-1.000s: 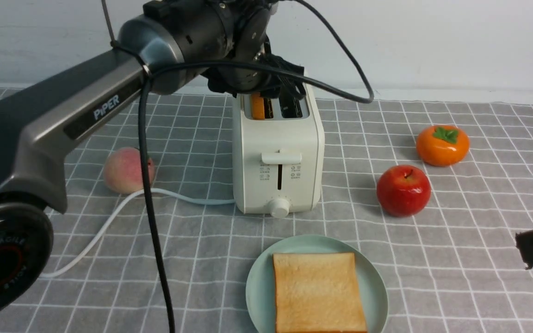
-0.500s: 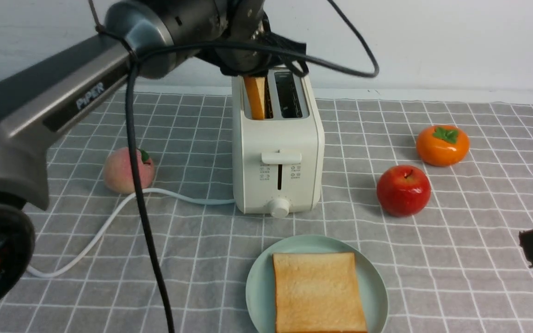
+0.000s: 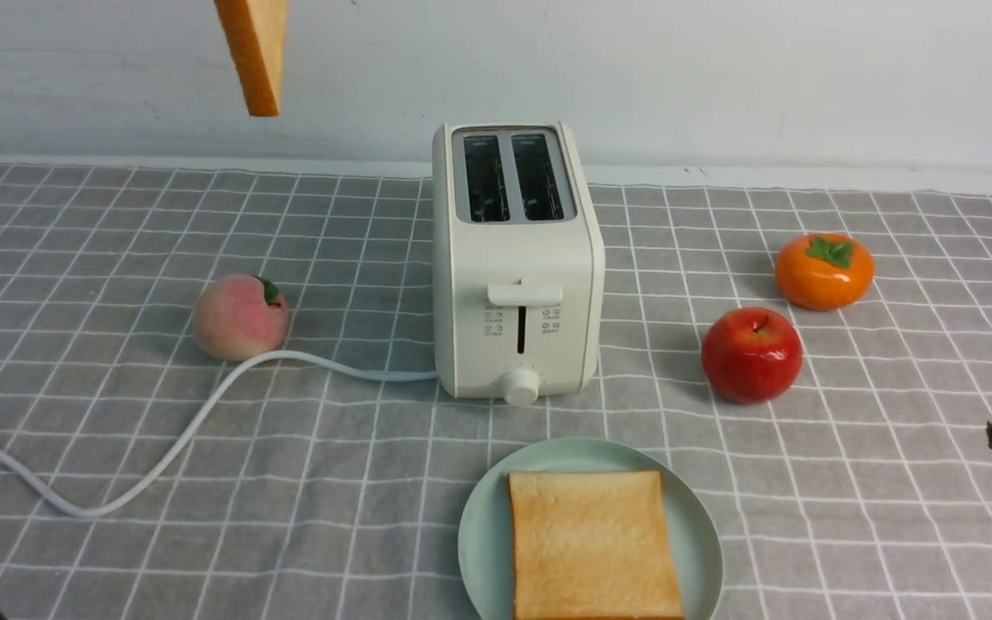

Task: Take toasted bread from bread machine on grey coffee table place on plate.
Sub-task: 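Place the slice of bread on the plate with the left gripper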

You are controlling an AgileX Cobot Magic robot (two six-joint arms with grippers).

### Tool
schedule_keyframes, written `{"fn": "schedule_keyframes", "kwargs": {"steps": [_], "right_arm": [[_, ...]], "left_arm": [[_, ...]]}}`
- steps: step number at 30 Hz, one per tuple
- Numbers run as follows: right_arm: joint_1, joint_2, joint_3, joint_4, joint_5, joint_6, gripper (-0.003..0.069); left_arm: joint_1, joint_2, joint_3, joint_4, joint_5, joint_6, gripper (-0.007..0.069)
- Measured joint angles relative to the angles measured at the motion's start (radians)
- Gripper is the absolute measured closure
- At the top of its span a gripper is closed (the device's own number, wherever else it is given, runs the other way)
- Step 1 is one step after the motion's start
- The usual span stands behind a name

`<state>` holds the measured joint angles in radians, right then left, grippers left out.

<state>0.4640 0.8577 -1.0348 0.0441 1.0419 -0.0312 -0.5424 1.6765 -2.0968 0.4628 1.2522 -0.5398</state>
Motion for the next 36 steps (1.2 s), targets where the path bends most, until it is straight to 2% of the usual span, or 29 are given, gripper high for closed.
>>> {"fn": "schedule_keyframes", "kwargs": {"steps": [1, 3, 5, 6, 7, 9, 10, 11, 12, 16, 21, 25, 28, 33, 34, 35, 36], "right_arm": [[0.000, 0.000, 0.000, 0.000, 0.000, 0.000, 0.0290], [0.000, 0.000, 0.000, 0.000, 0.000, 0.000, 0.0290], [0.000, 0.000, 0.000, 0.000, 0.000, 0.000, 0.0290], [0.000, 0.000, 0.000, 0.000, 0.000, 0.000, 0.0290], [0.000, 0.000, 0.000, 0.001, 0.000, 0.000, 0.0290], [0.000, 0.000, 0.000, 0.007, 0.000, 0.000, 0.0290], [0.000, 0.000, 0.000, 0.007, 0.000, 0.000, 0.0290], [0.000, 0.000, 0.000, 0.011, 0.000, 0.000, 0.0290], [0.000, 0.000, 0.000, 0.012, 0.000, 0.000, 0.0290], [0.000, 0.000, 0.000, 0.015, 0.000, 0.000, 0.0290], [0.000, 0.000, 0.003, 0.023, -0.001, 0.000, 0.0290], [0.000, 0.000, 0.024, 0.028, -0.001, 0.000, 0.0290], [0.000, 0.000, 0.043, 0.035, -0.001, 0.000, 0.0290], [0.000, 0.000, 0.050, 0.051, -0.002, 0.000, 0.0290], [0.000, 0.000, 0.050, 0.053, -0.006, 0.000, 0.0290], [0.000, 0.000, 0.050, 0.053, -0.006, 0.000, 0.0290], [0.000, 0.000, 0.050, 0.057, -0.008, 0.000, 0.0290]], "left_arm": [[0.000, -0.001, 0.011, -0.022, 0.000, 0.001, 0.0552], [0.000, -0.006, 0.095, -0.241, 0.001, 0.046, 0.0552], [-0.001, 0.000, 0.165, -0.414, 0.001, 0.108, 0.0552], [-0.001, 0.001, 0.194, -0.463, 0.001, 0.142, 0.0552], [-0.002, 0.013, 0.265, -0.621, -0.008, 0.233, 0.0552], [-0.005, 0.036, 0.362, -0.776, -0.057, 0.372, 0.0552], [-0.006, 0.039, 0.369, -0.788, -0.062, 0.382, 0.0552], [-0.006, 0.068, 0.418, -0.879, -0.102, 0.452, 0.0552], [-0.006, 0.082, 0.440, -0.910, -0.117, 0.480, 0.0552], [-0.005, 0.165, 0.478, -1.031, -0.147, 0.521, 0.0552], [-0.005, 0.258, 0.482, -1.096, -0.188, 0.548, 0.0552], [-0.003, 0.292, 0.482, -1.087, -0.197, 0.540, 0.0552], [-0.003, 0.300, 0.482, -1.041, -0.199, 0.491, 0.0547], [-0.002, 0.300, 0.482, -0.888, -0.199, 0.375, 0.0438], [-0.002, 0.300, 0.482, -0.824, -0.198, 0.328, 0.0363], [-0.002, 0.300, 0.482, -0.824, -0.198, 0.328, 0.0354], [-0.002, 0.300, 0.482, -0.768, -0.187, 0.282, 0.0281]]}}
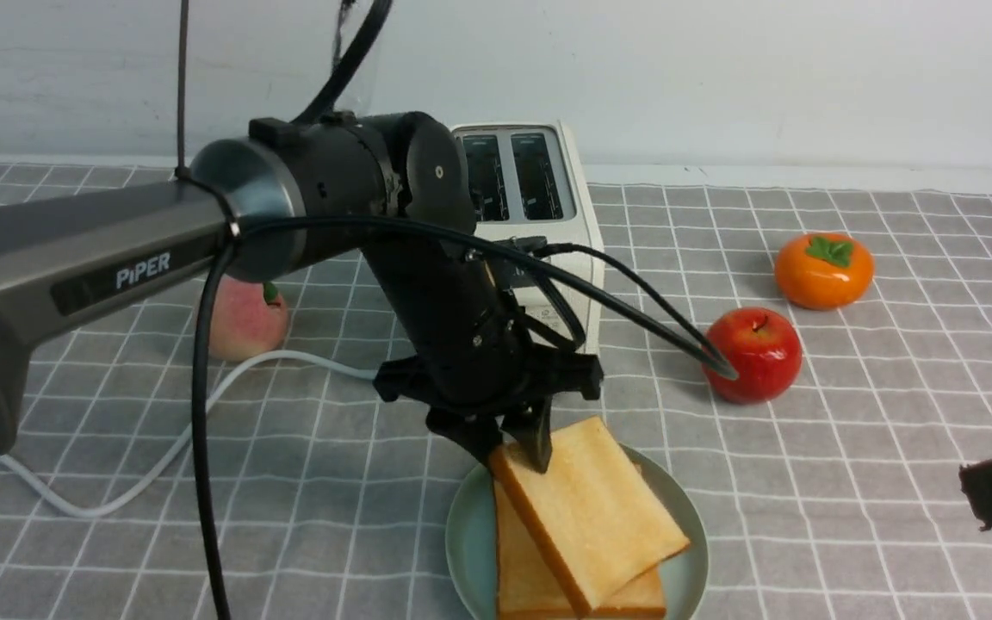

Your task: Take toasted bread from bread machine on grey coffee table place on plate.

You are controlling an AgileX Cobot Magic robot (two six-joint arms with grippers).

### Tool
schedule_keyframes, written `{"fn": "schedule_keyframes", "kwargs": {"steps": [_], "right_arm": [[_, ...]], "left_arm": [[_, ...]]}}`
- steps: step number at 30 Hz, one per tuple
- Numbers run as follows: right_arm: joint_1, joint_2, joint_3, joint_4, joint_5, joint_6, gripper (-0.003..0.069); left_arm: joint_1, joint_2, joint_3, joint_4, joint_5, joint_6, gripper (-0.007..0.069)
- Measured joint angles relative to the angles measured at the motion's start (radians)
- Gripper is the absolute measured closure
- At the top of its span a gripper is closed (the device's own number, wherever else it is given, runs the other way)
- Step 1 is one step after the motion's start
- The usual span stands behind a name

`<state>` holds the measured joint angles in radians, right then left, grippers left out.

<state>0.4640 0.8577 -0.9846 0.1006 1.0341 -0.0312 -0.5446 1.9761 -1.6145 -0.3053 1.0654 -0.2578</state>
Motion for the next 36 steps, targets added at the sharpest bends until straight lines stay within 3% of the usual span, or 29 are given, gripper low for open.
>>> {"fn": "schedule_keyframes", "kwargs": {"steps": [7, 9, 13, 15, 16, 17, 20, 22, 24, 26, 29, 36], "right_arm": [[0.000, 0.000, 0.000, 0.004, -0.013, 0.000, 0.0291], [0.000, 0.000, 0.000, 0.004, -0.024, 0.000, 0.0300], [0.000, 0.000, 0.000, 0.004, -0.044, 0.000, 0.0398], [0.000, 0.000, 0.000, 0.004, -0.045, 0.000, 0.0496], [0.000, 0.000, 0.000, 0.004, -0.045, 0.000, 0.0508], [0.000, 0.000, 0.000, 0.004, -0.045, 0.008, 0.0611], [0.000, 0.001, 0.000, 0.004, -0.045, 0.023, 0.0676], [0.000, 0.003, 0.000, 0.004, -0.047, 0.031, 0.0678], [0.000, 0.004, 0.000, -0.004, -0.053, 0.062, 0.0678], [0.000, 0.004, 0.000, -0.015, -0.055, 0.088, 0.0678], [0.000, -0.011, 0.003, -0.083, -0.071, 0.171, 0.0678], [0.000, -0.145, 0.141, -0.138, -0.214, 0.283, 0.0677]], "left_arm": [[0.000, -0.011, 0.000, 0.129, 0.091, -0.082, 0.0043], [0.000, -0.024, 0.000, 0.152, 0.108, -0.083, 0.0028], [0.000, -0.091, 0.000, 0.204, 0.148, -0.085, 0.0042], [0.000, -0.143, 0.000, 0.209, 0.155, -0.085, 0.0078], [0.000, -0.143, 0.000, 0.209, 0.155, -0.085, 0.0078], [0.000, -0.189, 0.000, 0.209, 0.157, -0.085, 0.0124], [0.000, -0.269, 0.000, 0.207, 0.162, -0.085, 0.0230], [0.000, -0.296, 0.000, 0.205, 0.163, -0.085, 0.0275], [0.000, -0.364, 0.006, 0.189, 0.168, -0.085, 0.0416], [0.000, -0.397, 0.017, 0.177, 0.168, -0.078, 0.0467], [0.000, -0.505, 0.086, 0.135, 0.171, -0.048, 0.0624], [0.000, -0.743, 0.313, 0.119, 0.124, -0.043, 0.0638]]}}
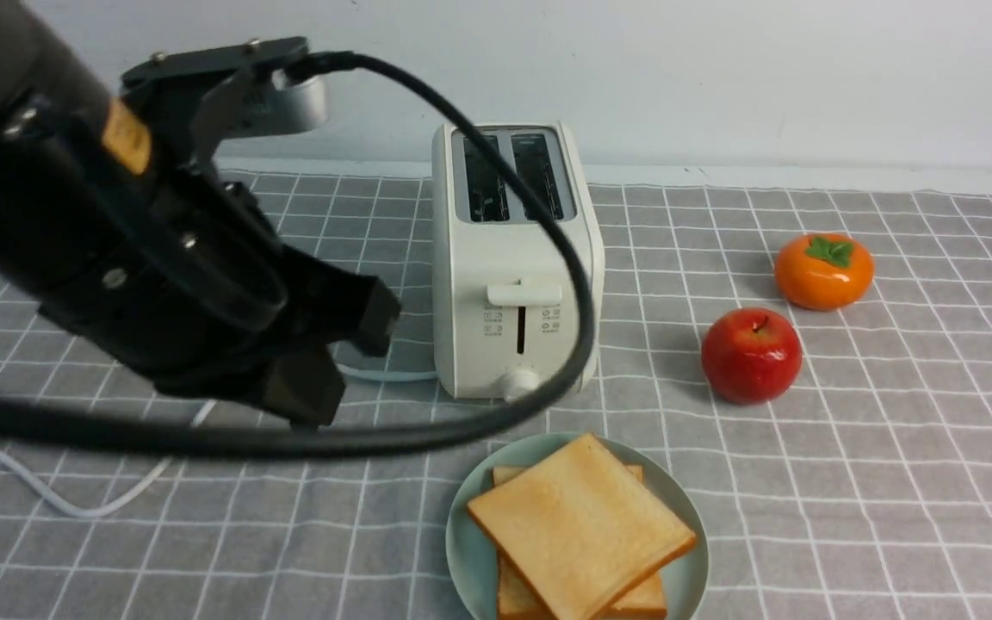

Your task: Take toasted bread from bread machine on grey coffee table place on plate.

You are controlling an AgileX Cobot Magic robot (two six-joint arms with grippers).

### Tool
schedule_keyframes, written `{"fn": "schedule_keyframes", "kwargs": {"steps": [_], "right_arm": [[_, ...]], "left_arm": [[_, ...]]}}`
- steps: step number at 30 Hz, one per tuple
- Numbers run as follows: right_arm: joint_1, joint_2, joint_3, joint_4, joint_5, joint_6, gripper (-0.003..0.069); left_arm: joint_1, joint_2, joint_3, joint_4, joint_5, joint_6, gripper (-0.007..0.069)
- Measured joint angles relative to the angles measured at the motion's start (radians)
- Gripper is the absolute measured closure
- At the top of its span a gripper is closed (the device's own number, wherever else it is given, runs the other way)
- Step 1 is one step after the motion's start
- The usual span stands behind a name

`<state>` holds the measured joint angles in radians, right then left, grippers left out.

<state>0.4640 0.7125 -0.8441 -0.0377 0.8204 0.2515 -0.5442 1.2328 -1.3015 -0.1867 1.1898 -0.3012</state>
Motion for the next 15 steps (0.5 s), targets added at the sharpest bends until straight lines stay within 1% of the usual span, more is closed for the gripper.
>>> {"fn": "schedule_keyframes", "kwargs": {"steps": [3, 4, 6, 8, 9, 11, 12, 13, 15], "right_arm": [[0.000, -0.082, 0.102, 0.000, -0.092, 0.002, 0.0676], [0.000, -0.135, 0.179, 0.000, -0.155, 0.002, 0.0675], [0.000, -0.209, 0.297, 0.000, -0.239, 0.002, 0.0675], [0.000, -0.279, 0.438, 0.000, -0.329, 0.002, 0.0675], [0.000, -0.284, 0.438, 0.000, -0.335, 0.002, 0.0675], [0.000, -0.335, 0.577, 0.001, -0.388, 0.002, 0.0675], [0.000, -0.338, 0.596, 0.000, -0.390, 0.002, 0.0675], [0.000, -0.354, 0.650, -0.012, -0.409, 0.002, 0.0673], [0.000, -0.362, 0.682, -0.055, -0.447, 0.002, 0.0671]], "left_arm": [[0.000, -0.091, 0.079, -0.001, -0.006, 0.002, 0.0638], [0.000, -0.147, 0.149, -0.013, -0.006, -0.004, 0.0638], [0.000, -0.233, 0.254, -0.048, -0.002, -0.029, 0.0638], [0.000, -0.334, 0.385, -0.119, -0.009, -0.045, 0.0638], [0.000, -0.344, 0.398, -0.126, -0.011, -0.047, 0.0638], [0.000, -0.469, 0.562, -0.237, -0.055, -0.055, 0.0638], [0.000, -0.478, 0.574, -0.247, -0.065, -0.055, 0.0638], [0.000, -0.546, 0.655, -0.317, -0.101, -0.057, 0.0638], [0.000, -0.645, 0.753, -0.421, -0.157, -0.057, 0.0638]]}}
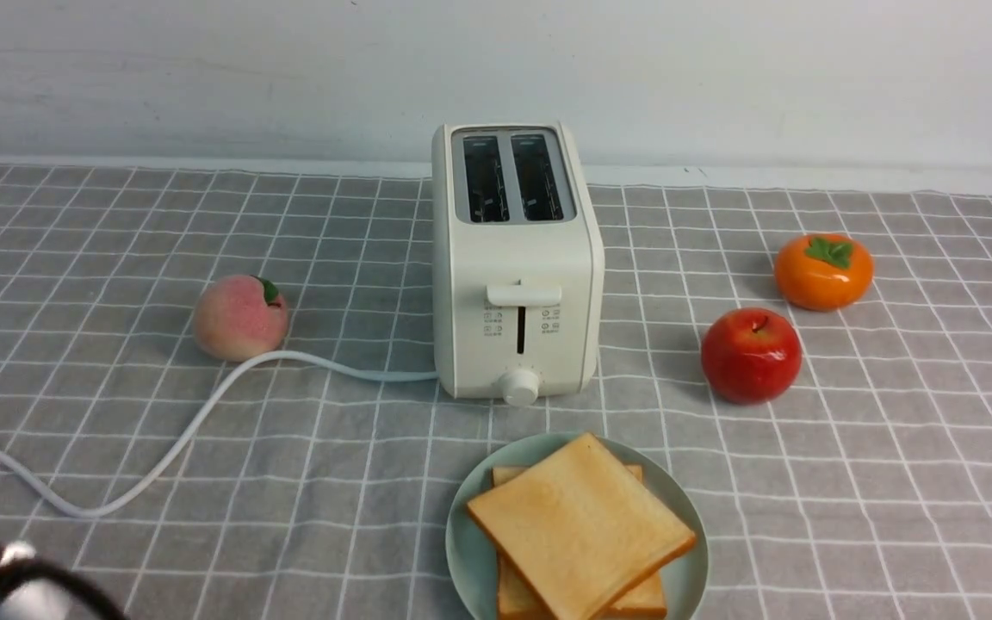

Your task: Take toasted bread from bread machine on grey coffee table place on plate.

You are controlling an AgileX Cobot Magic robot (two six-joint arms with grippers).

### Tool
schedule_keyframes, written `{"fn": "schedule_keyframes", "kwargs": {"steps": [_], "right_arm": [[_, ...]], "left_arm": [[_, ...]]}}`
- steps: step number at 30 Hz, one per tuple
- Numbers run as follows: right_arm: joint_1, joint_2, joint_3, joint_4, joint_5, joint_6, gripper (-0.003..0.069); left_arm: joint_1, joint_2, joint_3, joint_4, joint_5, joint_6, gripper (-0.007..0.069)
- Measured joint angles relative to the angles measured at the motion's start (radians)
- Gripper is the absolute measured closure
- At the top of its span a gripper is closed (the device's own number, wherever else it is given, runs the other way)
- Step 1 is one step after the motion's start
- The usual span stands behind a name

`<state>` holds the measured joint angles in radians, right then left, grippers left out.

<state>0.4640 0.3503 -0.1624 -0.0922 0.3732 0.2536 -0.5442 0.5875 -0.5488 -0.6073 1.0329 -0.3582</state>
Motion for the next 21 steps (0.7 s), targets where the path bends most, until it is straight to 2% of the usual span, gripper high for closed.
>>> {"fn": "schedule_keyframes", "kwargs": {"steps": [2, 4, 7, 14, 21], "right_arm": [[0.000, -0.001, 0.002, -0.043, -0.094, 0.000, 0.0670], [0.000, -0.002, 0.002, -0.064, -0.147, 0.000, 0.0668], [0.000, -0.003, 0.002, -0.075, -0.178, 0.000, 0.0667], [0.000, -0.003, 0.002, -0.077, -0.202, 0.000, 0.0667], [0.000, -0.003, 0.005, -0.077, -0.203, 0.000, 0.0661]], "left_arm": [[0.000, -0.078, 0.075, -0.088, -0.064, 0.008, 0.0638], [0.000, -0.141, 0.110, -0.123, -0.121, 0.028, 0.0638], [0.000, -0.190, 0.123, -0.126, -0.223, 0.079, 0.0638], [0.000, -0.208, 0.124, -0.096, -0.487, 0.315, 0.0638], [0.000, -0.207, 0.125, -0.096, -0.534, 0.402, 0.0638]]}}
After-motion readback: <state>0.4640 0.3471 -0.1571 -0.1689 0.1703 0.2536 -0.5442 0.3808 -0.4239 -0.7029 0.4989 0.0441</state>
